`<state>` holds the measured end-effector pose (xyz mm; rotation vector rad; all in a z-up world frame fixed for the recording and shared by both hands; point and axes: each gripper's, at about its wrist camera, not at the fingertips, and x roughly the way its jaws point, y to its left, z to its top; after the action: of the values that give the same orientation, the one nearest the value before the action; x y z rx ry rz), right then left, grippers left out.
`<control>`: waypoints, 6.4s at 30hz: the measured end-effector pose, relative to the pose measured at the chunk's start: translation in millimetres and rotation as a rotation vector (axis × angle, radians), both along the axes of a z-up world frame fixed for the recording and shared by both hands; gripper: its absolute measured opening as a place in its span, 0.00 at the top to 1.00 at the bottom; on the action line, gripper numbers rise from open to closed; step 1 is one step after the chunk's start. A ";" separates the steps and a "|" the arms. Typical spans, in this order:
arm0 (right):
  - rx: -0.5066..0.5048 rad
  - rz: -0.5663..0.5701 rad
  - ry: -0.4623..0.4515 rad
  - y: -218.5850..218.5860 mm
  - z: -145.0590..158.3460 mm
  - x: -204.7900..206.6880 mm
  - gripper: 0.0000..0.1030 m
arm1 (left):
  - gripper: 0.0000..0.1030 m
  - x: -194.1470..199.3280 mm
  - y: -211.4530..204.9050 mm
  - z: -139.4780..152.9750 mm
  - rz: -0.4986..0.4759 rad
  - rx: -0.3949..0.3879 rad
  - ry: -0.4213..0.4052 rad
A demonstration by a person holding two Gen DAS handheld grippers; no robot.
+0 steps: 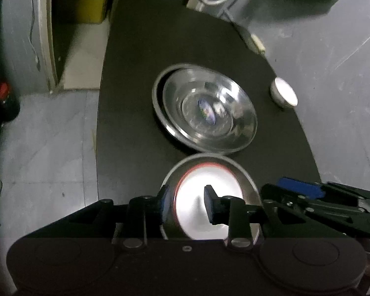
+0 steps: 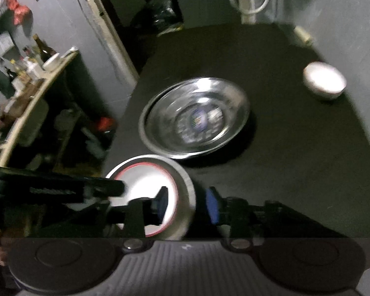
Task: Organize plates and bowls
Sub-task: 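Carry the white bowl into the saucepan and open the left gripper, then move the left gripper to the second white bowl and grasp its rim, then lift the second white bowl and carry it toward the saucepan, then lower the second white bowl into the first bowl in the saucepan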
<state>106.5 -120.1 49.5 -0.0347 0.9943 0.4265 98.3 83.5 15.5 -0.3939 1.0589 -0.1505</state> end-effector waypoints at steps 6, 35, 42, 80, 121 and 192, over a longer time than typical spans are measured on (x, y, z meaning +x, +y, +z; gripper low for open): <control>-0.100 -0.056 -0.076 -11.2 14.2 1.9 0.34 | 0.29 8.9 -4.1 15.8 0.040 0.075 -0.083; -0.244 -0.294 -0.086 -103.7 -17.2 127.3 0.00 | 0.01 217.4 -129.1 9.1 -0.182 0.230 -0.154; -0.139 -0.347 -0.015 -126.3 -34.5 161.1 0.00 | 0.01 262.2 -156.3 3.0 -0.268 0.229 -0.213; 0.236 -0.635 -0.124 -171.6 -87.8 216.7 0.47 | 0.75 324.8 -213.2 -51.3 -0.496 0.076 -0.131; 0.301 -0.322 -0.274 -110.6 -2.1 77.6 0.75 | 0.87 137.8 -117.9 41.9 -0.302 0.039 -0.265; 0.131 0.042 0.071 18.5 -27.9 -22.7 0.77 | 0.85 -24.2 -25.1 -2.1 -0.091 0.197 -0.050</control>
<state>83.8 -101.5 21.6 0.0782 1.0351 0.5342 74.2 58.4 13.3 -0.1637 1.0327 -0.1354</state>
